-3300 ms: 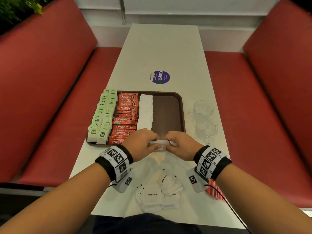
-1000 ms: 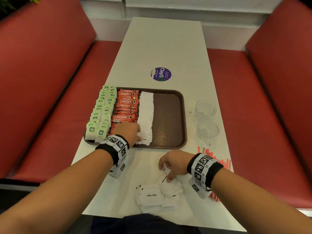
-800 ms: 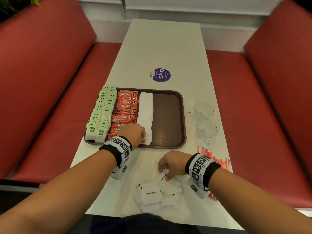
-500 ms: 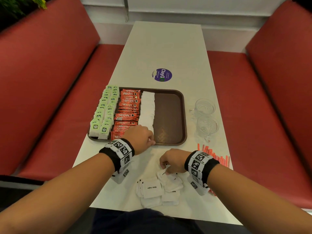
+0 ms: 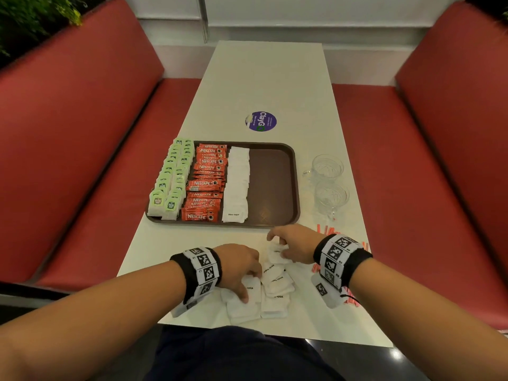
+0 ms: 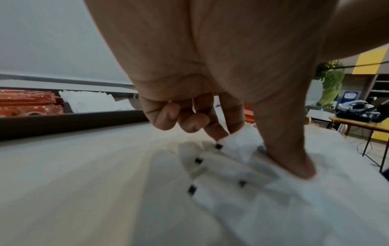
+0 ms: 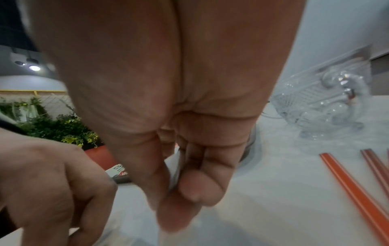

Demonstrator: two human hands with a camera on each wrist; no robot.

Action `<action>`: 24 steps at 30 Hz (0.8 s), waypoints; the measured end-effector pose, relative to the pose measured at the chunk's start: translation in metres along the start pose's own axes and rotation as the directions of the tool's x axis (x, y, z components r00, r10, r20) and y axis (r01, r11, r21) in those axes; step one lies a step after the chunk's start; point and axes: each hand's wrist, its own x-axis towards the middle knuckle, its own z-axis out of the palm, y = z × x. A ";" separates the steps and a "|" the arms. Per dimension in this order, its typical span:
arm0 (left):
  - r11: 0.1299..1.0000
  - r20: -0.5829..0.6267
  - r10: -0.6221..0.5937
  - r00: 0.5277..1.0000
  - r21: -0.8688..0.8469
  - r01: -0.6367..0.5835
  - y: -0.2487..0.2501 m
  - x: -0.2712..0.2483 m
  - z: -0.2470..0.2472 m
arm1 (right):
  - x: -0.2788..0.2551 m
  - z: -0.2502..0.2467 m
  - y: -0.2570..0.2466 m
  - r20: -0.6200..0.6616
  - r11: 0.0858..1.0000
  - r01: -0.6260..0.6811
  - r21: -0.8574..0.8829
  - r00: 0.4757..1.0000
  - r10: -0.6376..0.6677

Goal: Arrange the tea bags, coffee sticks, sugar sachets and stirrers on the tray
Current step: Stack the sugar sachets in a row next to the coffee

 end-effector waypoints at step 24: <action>0.879 -0.663 -0.330 0.672 -0.475 -0.036 -0.064 0.005 -0.080 | 0.042 -0.037 -0.002 -0.577 0.942 0.207 0.266 0.817 -0.016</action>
